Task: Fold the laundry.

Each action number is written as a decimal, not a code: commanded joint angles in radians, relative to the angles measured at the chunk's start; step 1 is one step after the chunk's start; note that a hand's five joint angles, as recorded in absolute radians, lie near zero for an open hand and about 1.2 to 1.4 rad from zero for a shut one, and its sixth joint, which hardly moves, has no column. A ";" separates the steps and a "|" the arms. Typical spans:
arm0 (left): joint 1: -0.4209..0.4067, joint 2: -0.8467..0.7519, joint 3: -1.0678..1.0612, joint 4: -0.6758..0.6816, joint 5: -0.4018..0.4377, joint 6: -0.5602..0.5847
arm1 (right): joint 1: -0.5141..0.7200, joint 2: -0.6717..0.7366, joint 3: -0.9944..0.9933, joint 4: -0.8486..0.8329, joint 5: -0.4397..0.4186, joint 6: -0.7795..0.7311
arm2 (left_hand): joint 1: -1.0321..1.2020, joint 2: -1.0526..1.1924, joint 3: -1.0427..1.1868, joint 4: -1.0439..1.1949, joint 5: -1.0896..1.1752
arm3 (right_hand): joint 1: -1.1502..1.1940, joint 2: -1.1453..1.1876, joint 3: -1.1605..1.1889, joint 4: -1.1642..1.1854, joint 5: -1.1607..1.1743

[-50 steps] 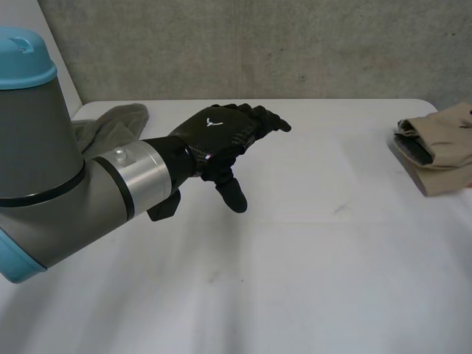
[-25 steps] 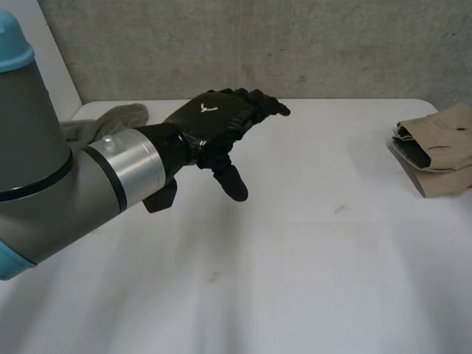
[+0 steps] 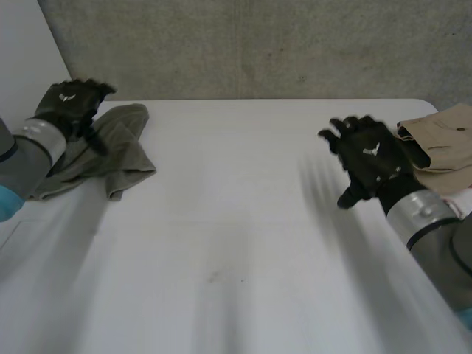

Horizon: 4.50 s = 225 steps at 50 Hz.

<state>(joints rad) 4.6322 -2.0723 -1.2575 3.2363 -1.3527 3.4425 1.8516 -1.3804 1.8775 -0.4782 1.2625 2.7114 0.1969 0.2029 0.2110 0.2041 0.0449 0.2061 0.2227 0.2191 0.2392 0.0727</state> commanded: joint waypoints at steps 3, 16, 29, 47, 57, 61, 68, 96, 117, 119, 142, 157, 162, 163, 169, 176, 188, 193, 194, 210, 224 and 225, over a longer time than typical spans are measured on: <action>0.120 -0.273 0.162 0.003 0.107 0.188 | -0.002 0.047 0.018 0.009 0.011 -0.051 | -0.010 -0.016 -0.024 -0.017 -0.032 | -0.032 -0.048 -0.045 -0.065 -0.073; 0.112 -0.491 0.365 0.065 0.204 0.178 | -0.002 0.096 0.026 0.007 0.012 -0.053 | 0.087 0.081 0.073 0.080 0.064 | -0.032 -0.048 -0.045 -0.065 -0.073; 0.099 -0.608 0.506 0.068 0.102 0.178 | -0.002 0.100 0.032 0.006 0.012 -0.073 | 0.460 0.454 0.446 0.452 0.437 | -0.032 -0.048 -0.045 -0.065 -0.073; 0.033 -0.588 0.482 0.118 0.017 0.178 | -0.002 0.107 0.038 0.006 0.014 -0.085 | 1.199 1.193 1.185 1.192 1.177 | -0.032 -0.048 -0.045 -0.065 -0.073; -0.190 -0.189 0.146 0.258 -0.097 0.052 | -0.011 0.104 0.025 0.006 0.052 -0.082 | 1.199 1.193 1.185 1.192 1.177 | -0.032 -0.048 -0.045 -0.065 -0.073; -0.340 -0.062 0.031 0.261 -0.094 -0.112 | -0.012 0.103 0.018 0.006 0.090 -0.078 | 1.199 1.193 1.185 1.192 1.177 | -0.032 -0.048 -0.045 -0.065 -0.073; -0.565 0.028 -0.068 0.252 -0.063 -0.417 | -0.012 0.096 0.015 0.006 0.124 -0.073 | 0.964 0.958 0.950 0.957 0.942 | -0.032 -0.048 -0.045 -0.065 -0.073; -0.463 0.153 -0.298 0.003 -0.201 -0.240 | -0.028 0.047 -0.155 0.418 0.109 -0.076 | 0.257 0.251 0.243 0.250 0.234 | -0.032 -0.048 -0.045 -0.065 -0.073; -0.441 -0.029 -0.379 0.207 -0.195 -0.086 | -0.026 0.049 -0.037 0.438 0.066 -0.084 | 0.348 0.342 0.334 0.341 0.326 | -0.032 -0.048 -0.045 -0.065 -0.073; -0.443 -0.048 -0.366 0.209 -0.194 -0.085 | -0.029 0.044 -0.020 0.423 0.066 -0.084 | 0.348 0.342 0.334 0.341 0.326 | -0.032 -0.048 -0.045 -0.065 -0.073; -0.451 0.184 -0.303 0.198 -0.184 -0.100 | -0.051 0.023 0.034 0.389 0.075 0.086 | 1.199 1.193 1.185 1.192 1.177 | -0.032 -0.048 -0.045 -0.065 -0.073; -0.446 0.393 -0.221 0.198 -0.186 -0.097 | -0.101 0.026 -0.005 0.489 0.055 0.323 | 1.199 1.193 1.185 1.192 1.177 | -0.032 -0.048 -0.045 -0.065 -0.073; -0.446 0.400 -0.221 0.198 -0.187 -0.097 | -0.051 0.034 0.005 0.506 0.040 0.358 | 1.199 1.193 1.185 1.192 1.177 | 0.028 0.012 0.015 -0.005 -0.013; -0.446 0.400 -0.221 0.198 -0.187 -0.097 | -0.039 0.035 0.003 0.506 0.037 0.364 | 1.199 1.193 1.185 1.192 1.177 | 0.034 0.018 0.021 0.001 -0.007; -0.446 0.400 -0.227 0.198 -0.186 -0.097 | 0.030 0.066 -0.020 0.503 0.015 0.401 | 1.199 1.193 1.185 1.192 1.177 | 0.034 0.018 0.022 0.001 -0.007; -0.444 0.400 -0.226 0.198 -0.186 -0.097 | 0.176 0.149 -0.100 0.487 0.034 0.421 | 1.199 1.193 1.185 1.192 1.177 | 0.034 0.018 0.021 0.001 -0.007; -0.438 0.400 -0.224 0.198 -0.186 -0.097 | 0.320 0.311 -0.212 0.389 0.211 0.389 | 1.199 1.193 1.185 1.192 1.177 | 0.207 0.191 0.194 0.174 0.166; -0.435 0.400 -0.224 0.198 -0.184 -0.098 | 0.322 0.348 -0.228 0.371 0.232 0.364 | 1.199 1.193 1.185 1.192 1.177 | 0.354 0.338 0.341 0.321 0.313; -0.435 0.400 -0.224 0.198 -0.184 -0.098 | 0.322 0.351 -0.228 0.365 0.232 0.358 | 1.199 1.193 1.185 1.192 1.177 | 0.366 0.350 0.353 0.333 0.325; -0.437 0.402 -0.226 0.198 -0.186 -0.105 | 0.325 0.368 -0.251 0.291 0.232 0.335 | 1.199 1.193 1.185 1.192 1.177 | 1.190 1.174 1.177 1.157 1.149; -0.429 0.509 -0.221 0.165 -0.187 -0.112 | 0.141 0.058 -0.336 0.368 0.199 0.259 | 1.199 1.193 1.185 1.192 1.177 | 1.190 1.174 1.177 1.157 1.149; -0.426 0.521 -0.221 0.160 -0.187 -0.112 | 0.108 0.035 -0.354 0.395 0.189 0.236 | 1.199 1.193 1.185 1.192 1.177 | 1.190 1.174 1.177 1.157 1.149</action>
<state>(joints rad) 4.1971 -1.6235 -1.4802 3.4201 -1.5401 3.3303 2.1261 -1.1708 1.5984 -0.1713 1.4776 3.0350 1.1579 1.1993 1.1931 1.2021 0.9642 0.9828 1.1773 1.1817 1.1881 0.9836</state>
